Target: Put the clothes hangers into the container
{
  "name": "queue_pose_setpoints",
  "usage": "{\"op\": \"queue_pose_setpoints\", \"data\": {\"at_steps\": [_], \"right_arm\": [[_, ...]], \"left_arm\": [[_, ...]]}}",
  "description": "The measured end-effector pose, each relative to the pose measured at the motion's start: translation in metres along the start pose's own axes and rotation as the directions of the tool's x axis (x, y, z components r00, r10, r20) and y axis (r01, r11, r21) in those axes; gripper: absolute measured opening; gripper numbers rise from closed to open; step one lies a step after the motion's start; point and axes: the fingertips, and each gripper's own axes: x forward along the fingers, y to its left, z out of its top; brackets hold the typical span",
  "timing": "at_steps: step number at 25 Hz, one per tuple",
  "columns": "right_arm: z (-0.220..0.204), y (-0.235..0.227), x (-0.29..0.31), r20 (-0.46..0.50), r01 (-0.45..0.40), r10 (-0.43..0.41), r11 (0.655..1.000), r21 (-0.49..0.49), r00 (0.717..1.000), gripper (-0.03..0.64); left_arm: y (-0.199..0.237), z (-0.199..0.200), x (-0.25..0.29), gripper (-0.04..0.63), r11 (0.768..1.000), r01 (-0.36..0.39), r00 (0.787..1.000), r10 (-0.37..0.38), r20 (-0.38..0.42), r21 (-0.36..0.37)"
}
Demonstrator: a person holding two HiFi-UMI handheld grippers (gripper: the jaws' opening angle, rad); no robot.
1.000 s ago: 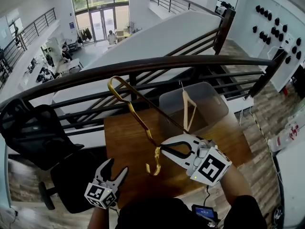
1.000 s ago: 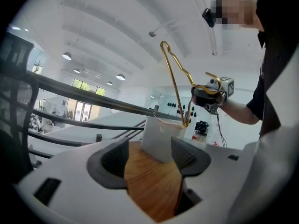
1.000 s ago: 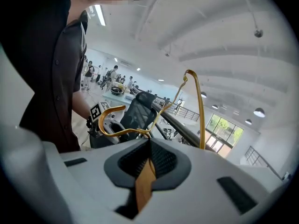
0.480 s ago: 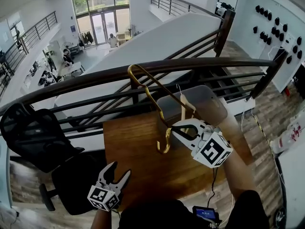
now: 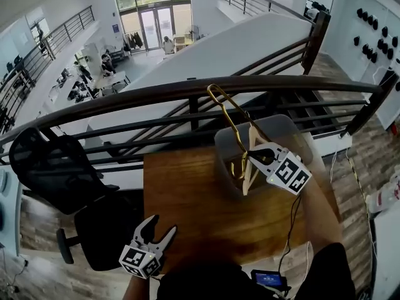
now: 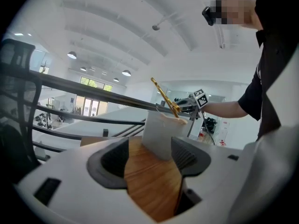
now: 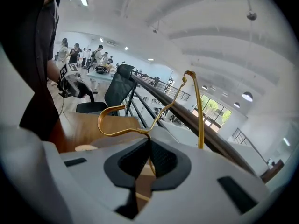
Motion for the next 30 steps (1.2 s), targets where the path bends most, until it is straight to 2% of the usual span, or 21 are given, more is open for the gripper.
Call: {"op": "queue_pose_setpoints", "data": {"at_steps": [9,14,20,26,30], "right_arm": [[-0.061,-0.018,0.013,-0.042,-0.052,0.055,0.995,0.083,0.998,0.009],[-0.08,-0.022,0.017,-0.121,-0.086,0.093,0.995,0.059,0.988,0.012],[-0.112,-0.027,0.019,-0.273,-0.085,0.082,0.996,0.0,0.959,0.018],[-0.138,-0.023,0.012,-0.432,-0.13,0.076,0.987,-0.096,0.899,0.029],[-0.147,-0.012,0.011,-0.468,-0.158,0.111,0.986,-0.062,0.877,0.115]], "left_arm": [[-0.015,-0.012,0.025,0.291,1.0,-0.015,0.999,0.014,-0.039,-0.018],[-0.021,-0.014,0.035,0.291,1.0,0.005,0.999,-0.006,-0.054,-0.016],[-0.02,-0.016,0.038,0.291,1.0,0.006,0.998,-0.007,-0.055,-0.019],[-0.02,-0.014,0.039,0.291,1.0,0.009,0.998,-0.01,-0.061,-0.024],[-0.022,-0.014,0.041,0.291,0.999,0.022,0.998,-0.024,-0.059,-0.026]]}}
